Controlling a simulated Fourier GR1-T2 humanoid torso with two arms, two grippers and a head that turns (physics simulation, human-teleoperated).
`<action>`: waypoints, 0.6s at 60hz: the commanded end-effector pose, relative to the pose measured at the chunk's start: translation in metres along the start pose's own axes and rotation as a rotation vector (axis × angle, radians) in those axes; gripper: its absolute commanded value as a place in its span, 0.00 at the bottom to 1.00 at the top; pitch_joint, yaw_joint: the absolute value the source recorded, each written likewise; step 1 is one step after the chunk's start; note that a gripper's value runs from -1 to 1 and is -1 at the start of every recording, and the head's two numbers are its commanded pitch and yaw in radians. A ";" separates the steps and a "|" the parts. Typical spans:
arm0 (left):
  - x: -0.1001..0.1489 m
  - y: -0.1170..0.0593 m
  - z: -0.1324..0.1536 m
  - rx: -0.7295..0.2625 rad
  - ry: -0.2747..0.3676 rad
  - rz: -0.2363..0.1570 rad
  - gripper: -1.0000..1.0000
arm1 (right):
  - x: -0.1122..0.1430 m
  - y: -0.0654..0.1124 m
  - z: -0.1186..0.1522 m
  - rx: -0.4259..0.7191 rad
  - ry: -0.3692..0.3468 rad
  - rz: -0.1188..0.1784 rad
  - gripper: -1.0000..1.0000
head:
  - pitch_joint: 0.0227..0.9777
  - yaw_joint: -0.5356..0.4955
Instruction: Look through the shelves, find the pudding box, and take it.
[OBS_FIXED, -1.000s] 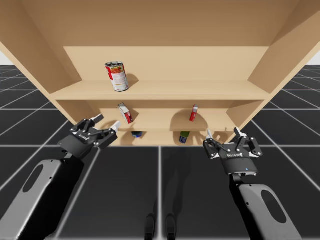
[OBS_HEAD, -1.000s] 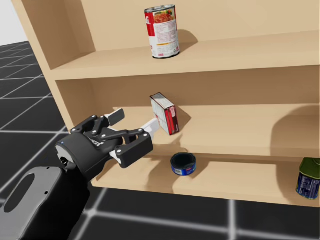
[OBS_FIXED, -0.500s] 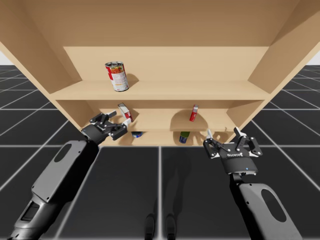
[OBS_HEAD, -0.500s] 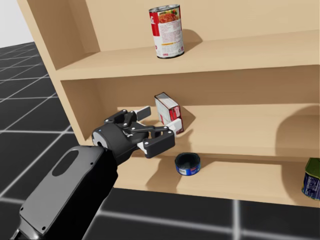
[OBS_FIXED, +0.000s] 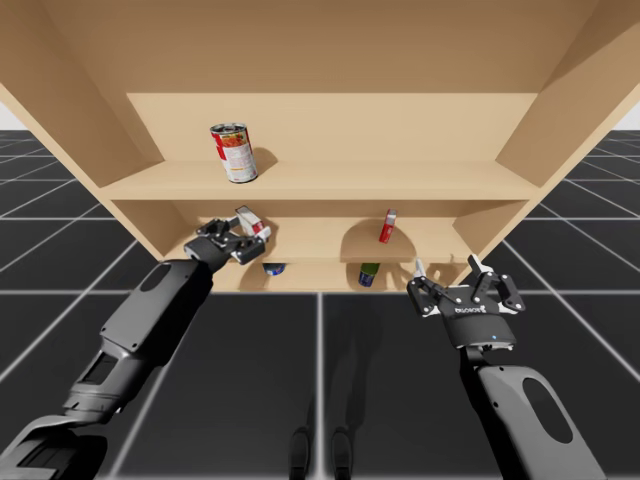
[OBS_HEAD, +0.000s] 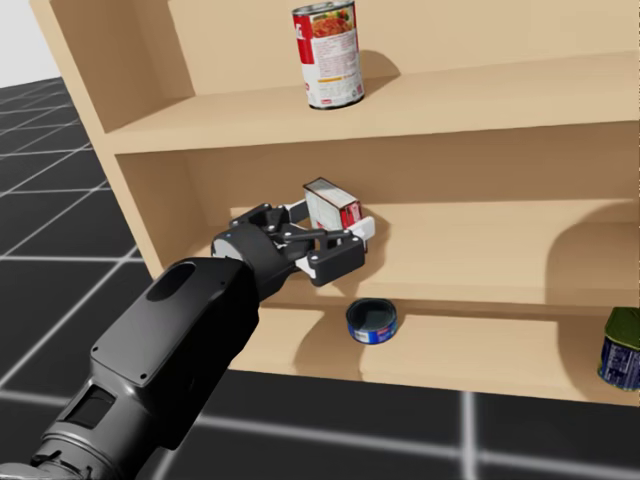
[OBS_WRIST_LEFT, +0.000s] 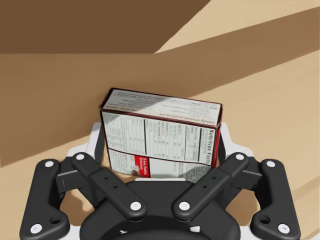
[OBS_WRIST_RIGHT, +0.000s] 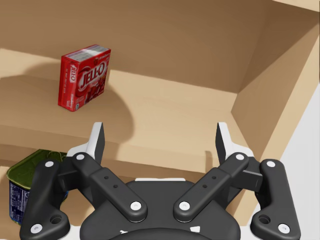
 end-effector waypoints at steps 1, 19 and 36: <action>-0.004 0.002 -0.008 0.004 0.008 0.006 0.00 | 0.000 -0.001 0.000 -0.001 0.001 0.000 0.00 | 0.59 0.80; -0.005 -0.005 -0.006 0.006 -0.003 0.000 0.97 | -0.001 -0.002 -0.001 0.000 0.000 0.001 0.00 | 0.59 0.80; 0.011 -0.018 0.022 -0.009 -0.048 -0.016 0.99 | 0.000 -0.001 -0.001 -0.002 -0.001 0.003 0.00 | 0.60 0.80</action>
